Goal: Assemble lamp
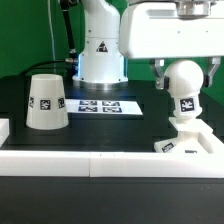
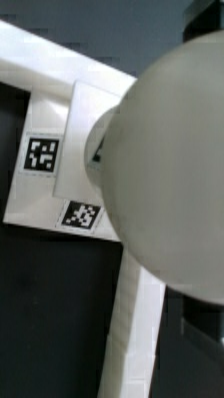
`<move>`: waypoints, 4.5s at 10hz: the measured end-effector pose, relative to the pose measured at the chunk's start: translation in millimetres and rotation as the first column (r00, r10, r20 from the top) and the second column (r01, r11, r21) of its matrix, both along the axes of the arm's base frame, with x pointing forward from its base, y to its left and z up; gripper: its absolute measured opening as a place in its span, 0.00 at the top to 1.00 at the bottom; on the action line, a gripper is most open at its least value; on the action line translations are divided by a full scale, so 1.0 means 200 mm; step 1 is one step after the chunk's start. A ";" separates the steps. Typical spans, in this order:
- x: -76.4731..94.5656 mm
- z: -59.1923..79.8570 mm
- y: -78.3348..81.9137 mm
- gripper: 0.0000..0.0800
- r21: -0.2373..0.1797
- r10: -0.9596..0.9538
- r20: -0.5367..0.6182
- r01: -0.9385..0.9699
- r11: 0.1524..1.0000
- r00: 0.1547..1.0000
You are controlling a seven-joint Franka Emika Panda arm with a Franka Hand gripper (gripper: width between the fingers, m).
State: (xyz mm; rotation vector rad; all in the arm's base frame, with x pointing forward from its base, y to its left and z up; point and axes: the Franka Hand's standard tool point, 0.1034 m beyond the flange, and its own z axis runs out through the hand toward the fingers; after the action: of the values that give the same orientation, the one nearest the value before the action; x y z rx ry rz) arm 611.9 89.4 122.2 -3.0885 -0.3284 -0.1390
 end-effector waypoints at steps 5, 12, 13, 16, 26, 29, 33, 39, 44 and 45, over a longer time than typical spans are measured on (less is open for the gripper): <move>0.02 0.01 0.01 0.28 0.001 -0.049 0.014 0.049 0.999 0.999; 0.01 0.02 0.11 0.28 0.005 -0.150 0.018 0.150 0.989 0.988; 0.01 0.02 0.12 0.28 0.005 -0.147 0.018 0.147 0.989 0.989; 0.01 0.01 0.12 0.28 0.005 -0.147 0.017 0.147 0.989 0.989; 0.00 -0.03 0.16 0.28 0.015 -0.141 0.063 0.140 0.990 0.988; 0.00 -0.03 0.16 0.28 0.036 -0.255 0.053 0.253 0.967 0.966; 0.00 -0.03 0.16 0.28 0.075 -0.477 0.024 0.474 0.877 0.879; -0.01 -0.04 0.15 0.28 0.118 -0.760 -0.054 0.760 0.639 0.648; 0.00 -0.04 0.10 0.28 0.135 -0.915 -0.144 0.923 0.359 0.377; 0.00 -0.04 0.10 0.28 0.134 -0.927 -0.151 0.936 0.326 0.344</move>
Offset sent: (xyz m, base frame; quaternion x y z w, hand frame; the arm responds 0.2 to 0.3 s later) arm 0.0012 0.0158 -0.0025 -0.0106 -0.0061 0.0200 0.9997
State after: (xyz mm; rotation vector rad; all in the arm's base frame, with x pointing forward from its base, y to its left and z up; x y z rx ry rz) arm 611.8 108.9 114.8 -2.5849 1.4499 -0.0980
